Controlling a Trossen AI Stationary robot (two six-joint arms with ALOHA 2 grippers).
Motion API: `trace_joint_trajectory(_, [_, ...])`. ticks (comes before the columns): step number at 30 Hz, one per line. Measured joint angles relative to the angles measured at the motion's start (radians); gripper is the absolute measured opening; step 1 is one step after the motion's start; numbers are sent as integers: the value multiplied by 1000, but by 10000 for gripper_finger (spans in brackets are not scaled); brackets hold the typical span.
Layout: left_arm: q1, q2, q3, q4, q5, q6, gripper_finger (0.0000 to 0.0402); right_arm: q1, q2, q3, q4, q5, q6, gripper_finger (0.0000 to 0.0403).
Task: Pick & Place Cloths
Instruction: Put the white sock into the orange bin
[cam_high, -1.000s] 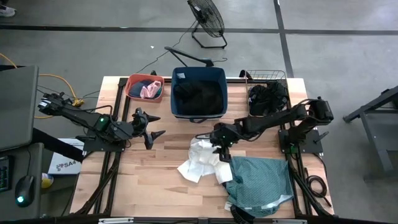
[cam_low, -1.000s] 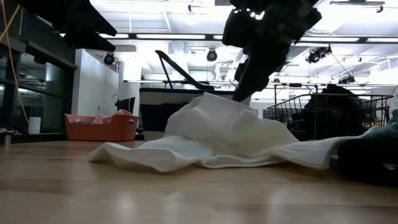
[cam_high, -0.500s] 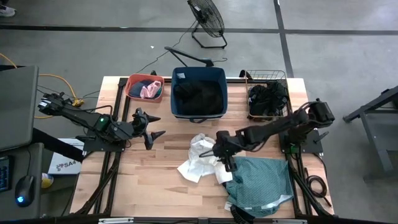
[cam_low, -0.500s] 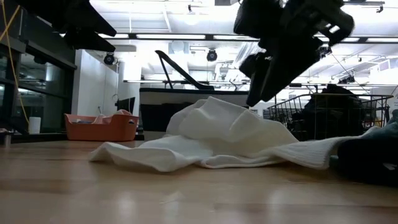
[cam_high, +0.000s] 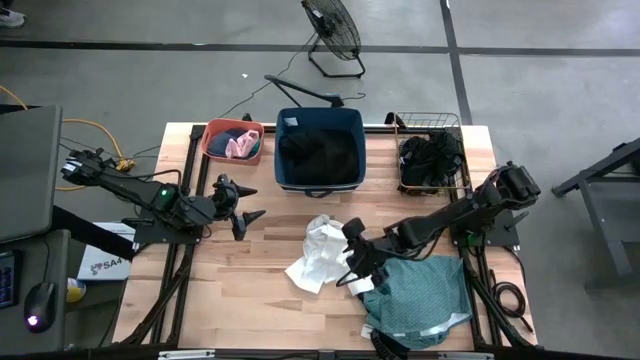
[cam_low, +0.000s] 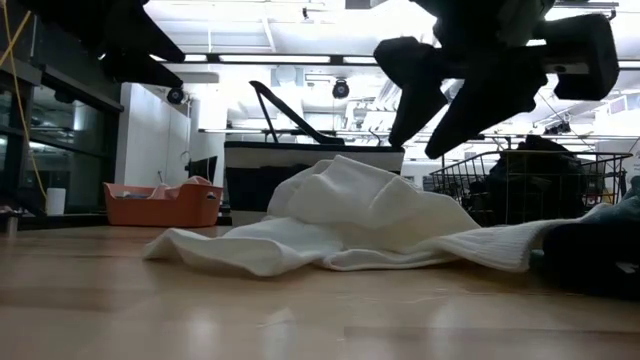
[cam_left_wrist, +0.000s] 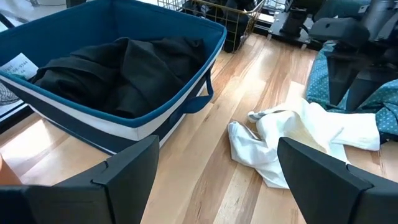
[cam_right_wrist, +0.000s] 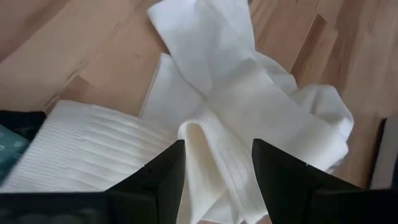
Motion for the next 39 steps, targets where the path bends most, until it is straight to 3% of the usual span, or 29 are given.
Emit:
trace_joint_trajectory(9, [0, 0, 0, 0, 0, -1, 319, 23, 69, 0, 25, 15, -89, 177])
trace_joint_trajectory(20, [0, 0, 0, -7, 0, -6, 319, 8, 163, 0, 117, 131, -125, 174])
trace_joint_trajectory(24, [0, 0, 0, -7, 0, -8, 319, -12, 163, 0, 115, 168, -96, 132])
trace_joint_trajectory(29, [0, 0, 0, -7, 0, -8, 319, -17, 137, 0, 112, 177, -48, 21])
trace_joint_trajectory(39, [0, 0, 0, -6, 0, -18, 319, -29, -45, 0, 144, 181, 35, 6])
